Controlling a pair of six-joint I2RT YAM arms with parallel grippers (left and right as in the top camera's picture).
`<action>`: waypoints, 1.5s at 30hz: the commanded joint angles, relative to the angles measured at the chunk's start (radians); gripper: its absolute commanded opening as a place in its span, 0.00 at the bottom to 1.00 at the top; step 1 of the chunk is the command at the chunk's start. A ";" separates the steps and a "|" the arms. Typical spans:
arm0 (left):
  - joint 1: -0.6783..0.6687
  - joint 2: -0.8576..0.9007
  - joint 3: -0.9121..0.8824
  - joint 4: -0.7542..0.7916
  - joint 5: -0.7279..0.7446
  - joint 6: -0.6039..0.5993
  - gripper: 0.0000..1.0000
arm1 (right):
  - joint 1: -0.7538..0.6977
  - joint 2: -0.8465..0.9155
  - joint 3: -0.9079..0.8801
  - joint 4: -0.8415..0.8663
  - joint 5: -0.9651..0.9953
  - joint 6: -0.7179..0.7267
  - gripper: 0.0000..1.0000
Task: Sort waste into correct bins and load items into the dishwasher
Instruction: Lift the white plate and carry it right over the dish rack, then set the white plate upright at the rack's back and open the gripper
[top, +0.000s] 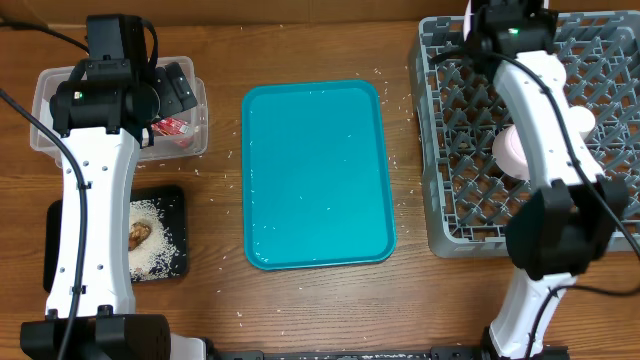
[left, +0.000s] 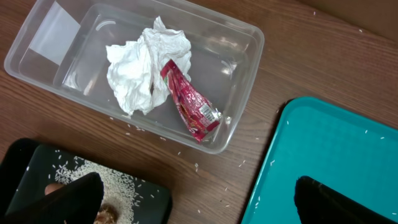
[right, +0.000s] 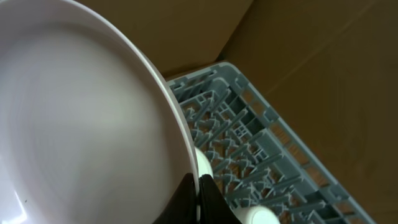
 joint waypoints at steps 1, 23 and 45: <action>0.000 -0.005 0.014 0.000 0.004 -0.010 1.00 | -0.005 0.068 -0.002 0.083 0.223 -0.171 0.04; 0.000 -0.005 0.014 0.000 0.004 -0.010 1.00 | 0.023 0.041 0.000 -0.080 -0.026 0.002 0.81; 0.000 -0.005 0.014 0.000 0.004 -0.010 1.00 | 0.084 -0.420 0.003 -0.826 -0.590 0.398 1.00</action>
